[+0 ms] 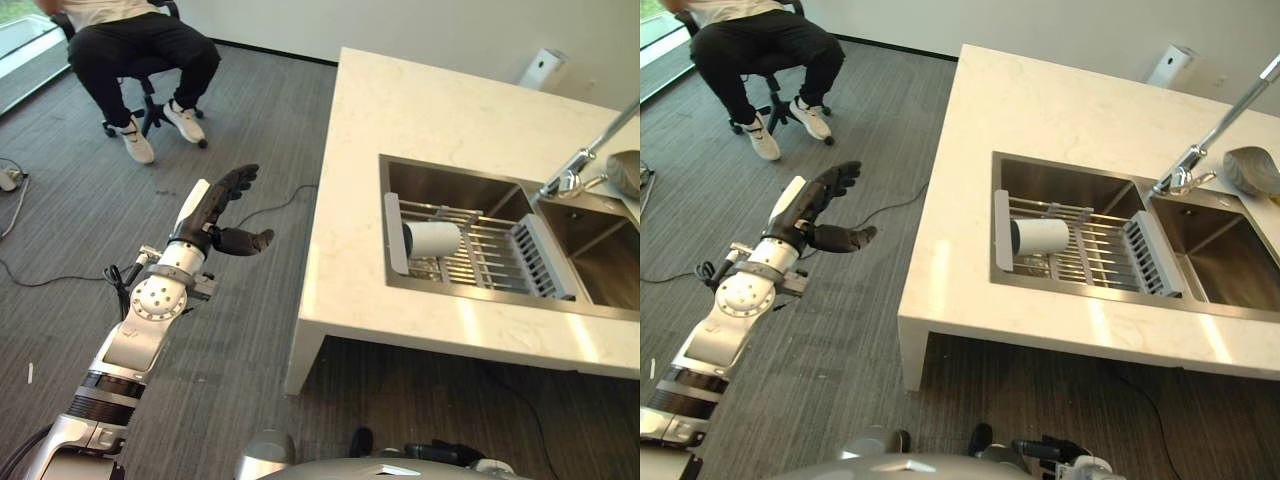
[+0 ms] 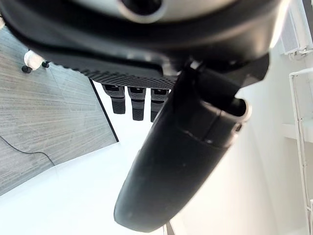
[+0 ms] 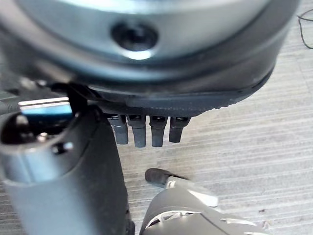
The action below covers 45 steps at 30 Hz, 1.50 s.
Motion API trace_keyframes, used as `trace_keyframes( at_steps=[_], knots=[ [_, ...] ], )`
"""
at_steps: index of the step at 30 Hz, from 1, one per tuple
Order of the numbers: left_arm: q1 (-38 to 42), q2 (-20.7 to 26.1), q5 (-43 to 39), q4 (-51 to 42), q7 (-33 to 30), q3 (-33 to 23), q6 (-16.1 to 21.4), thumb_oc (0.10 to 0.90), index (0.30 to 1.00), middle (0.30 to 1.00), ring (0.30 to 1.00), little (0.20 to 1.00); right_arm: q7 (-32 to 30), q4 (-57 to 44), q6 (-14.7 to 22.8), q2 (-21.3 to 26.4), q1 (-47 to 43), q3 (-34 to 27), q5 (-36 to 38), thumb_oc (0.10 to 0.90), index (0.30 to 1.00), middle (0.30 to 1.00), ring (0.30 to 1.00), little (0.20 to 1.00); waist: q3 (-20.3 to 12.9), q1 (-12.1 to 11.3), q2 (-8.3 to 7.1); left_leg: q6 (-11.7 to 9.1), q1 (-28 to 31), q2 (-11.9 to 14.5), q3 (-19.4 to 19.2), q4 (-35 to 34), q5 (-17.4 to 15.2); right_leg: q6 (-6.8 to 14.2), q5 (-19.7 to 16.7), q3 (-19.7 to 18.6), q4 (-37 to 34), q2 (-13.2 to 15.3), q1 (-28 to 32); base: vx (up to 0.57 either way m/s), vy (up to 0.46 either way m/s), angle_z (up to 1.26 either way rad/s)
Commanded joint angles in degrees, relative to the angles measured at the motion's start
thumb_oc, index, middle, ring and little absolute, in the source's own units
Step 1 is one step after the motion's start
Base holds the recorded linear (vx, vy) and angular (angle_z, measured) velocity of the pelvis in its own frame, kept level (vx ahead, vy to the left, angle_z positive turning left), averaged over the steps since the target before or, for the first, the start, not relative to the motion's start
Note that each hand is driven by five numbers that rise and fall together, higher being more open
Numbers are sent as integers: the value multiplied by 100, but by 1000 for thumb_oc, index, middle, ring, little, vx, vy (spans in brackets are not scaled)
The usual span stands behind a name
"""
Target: Place the dishes in the dishwasher.
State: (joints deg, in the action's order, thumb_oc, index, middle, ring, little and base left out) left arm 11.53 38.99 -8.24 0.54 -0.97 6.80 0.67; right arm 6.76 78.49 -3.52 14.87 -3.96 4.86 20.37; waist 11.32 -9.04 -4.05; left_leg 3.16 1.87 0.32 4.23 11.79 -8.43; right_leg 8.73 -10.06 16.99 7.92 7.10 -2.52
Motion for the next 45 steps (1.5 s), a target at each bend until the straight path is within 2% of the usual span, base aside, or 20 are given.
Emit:
trace_keyframes(
  at_steps=[1,3,4,5,8,9,10,12,14,15,17,19,20,21,24,25,27,28,36,45],
  knots=[
    [751,29,81,-595,-111,110,538,800,900,900,900,900,6,134,1,491,-145,-110,68,800,900,900,900,900,-207,-265,404,-199,686,122,29,-1442,320,351,934,5,1127,326,-68,18,-128,1],
    [793,31,2,-612,-151,158,562,800,900,900,900,900,-15,122,15,554,-165,-180,103,800,900,900,900,900,-241,-294,440,-275,631,239,118,-1411,315,313,868,-250,1039,574,-96,37,-159,20],
    [804,31,-1,-606,-153,168,564,800,900,900,900,900,-15,122,15,554,-164,-187,103,800,900,900,900,900,-244,-300,441,-277,626,240,119,-1406,310,313,868,-249,1032,571,-96,123,-360,36],
    [947,78,-52,-503,-260,269,611,800,900,900,900,900,-75,87,25,660,-152,-301,173,800,900,900,900,900,-312,-284,379,-440,484,348,355,-1320,284,371,559,-903,514,904,36,145,-409,38],
    [921,132,-44,-403,-340,216,650,800,900,900,900,900,-88,87,7,754,-147,-369,161,800,900,900,900,900,-373,-300,272,-693,375,565,558,-1223,280,529,199,-1309,15,1120,142,149,-443,61],
    [914,144,-44,-387,-351,229,649,800,900,900,900,900,-82,88,-1,777,-160,-367,152,800,900,900,900,900,-397,-319,248,-761,408,665,598,-1233,227,554,394,-1269,-97,1049,219,58,-229,37],
    [920,145,-44,-386,-353,230,650,800,900,900,900,900,-80,88,-1,778,-165,-370,151,800,900,900,900,900,-387,-311,241,-772,370,654,611,-1221,281,543,337,-1265,-113,1056,201,92,-248,26],
    [894,175,-45,-282,-355,186,658,800,900,900,900,900,-79,72,-8,791,-194,-352,92,800,900,900,900,900,-464,-378,171,-993,398,967,575,-1283,335,613,743,-895,-383,906,358,116,-366,4],
    [917,171,53,-205,-442,175,656,800,900,900,900,900,-105,72,28,866,-193,-321,99,800,900,900,900,900,-498,-329,237,-1161,333,1370,718,-1396,632,498,1073,-812,-406,546,411,127,-492,9],
    [1018,143,203,-205,-472,226,660,800,900,900,900,900,-143,45,84,1016,-232,-266,137,800,900,900,900,900,-478,-263,301,-1207,134,1514,809,-1435,830,343,1201,-662,-465,308,429,83,-381,48],
    [1114,94,266,-208,-459,303,669,800,900,900,900,900,-193,47,132,1153,-260,-262,142,800,900,900,900,900,-441,-199,328,-1216,-25,1554,837,-1365,950,253,1242,-546,-498,221,458,-10,-231,47],
    [1285,-64,310,-177,-412,473,636,800,900,900,900,900,-317,75,166,1352,-282,-320,192,800,900,900,900,900,-369,-89,318,-1122,-257,1466,431,-1254,1103,203,1222,-218,-583,253,536,-58,-192,48],
    [1348,-115,296,-192,-420,486,635,800,900,900,900,900,-302,101,131,1413,-302,-350,225,800,900,900,900,900,-340,-61,288,-1055,-302,1235,337,-1174,1017,186,1185,-150,-635,260,571,-33,-200,78],
    [1464,-166,374,-156,-444,522,653,800,900,900,900,900,-279,163,110,1506,-319,-396,254,800,900,900,900,900,-366,-76,287,-1026,-271,971,376,-1203,908,191,1115,-93,-700,247,585,5,-149,65],
    [1561,-160,429,-153,-416,648,668,800,900,900,900,900,-280,195,97,1554,-357,-416,279,800,900,900,900,900,-380,-97,311,-1073,-232,976,458,-1275,975,183,1098,-139,-720,217,580,5,-27,12],
    [1519,-176,499,-279,-228,879,656,800,900,900,900,900,-277,56,165,1322,-383,-291,450,800,900,900,900,900,-446,-129,376,-1042,-173,874,699,-1448,986,145,1097,-226,-786,137,576,0,0,0],
    [1780,-319,615,-271,-28,1325,641,800,900,900,900,900,-255,-18,267,1181,-222,-311,473,800,900,900,900,900,-492,74,404,-1058,-116,890,573,-1656,1084,128,1030,-221,-976,66,656,-16,20,-3],
    [2044,-396,827,-54,57,1574,619,800,900,900,900,900,-177,-3,307,1140,-24,-325,566,800,900,900,900,900,-542,225,425,-1066,-83,891,447,-1679,1109,149,854,-245,-1222,26,643,0,0,0],
    [2901,-529,1157,482,103,2399,617,800,900,900,900,900,-110,-12,332,929,170,-115,523,800,900,900,900,900,-680,431,453,-1052,137,884,169,-1679,885,201,848,-392,-1292,-14,666,0,2,-21],
    [3453,-488,1619,1265,-118,2848,553,800,900,900,900,900,-140,-135,378,887,171,-45,609,800,900,900,900,900,-757,554,537,-1054,316,947,-124,-1679,845,238,790,-572,-1292,-31,640,8,10,-22]
  ],
)
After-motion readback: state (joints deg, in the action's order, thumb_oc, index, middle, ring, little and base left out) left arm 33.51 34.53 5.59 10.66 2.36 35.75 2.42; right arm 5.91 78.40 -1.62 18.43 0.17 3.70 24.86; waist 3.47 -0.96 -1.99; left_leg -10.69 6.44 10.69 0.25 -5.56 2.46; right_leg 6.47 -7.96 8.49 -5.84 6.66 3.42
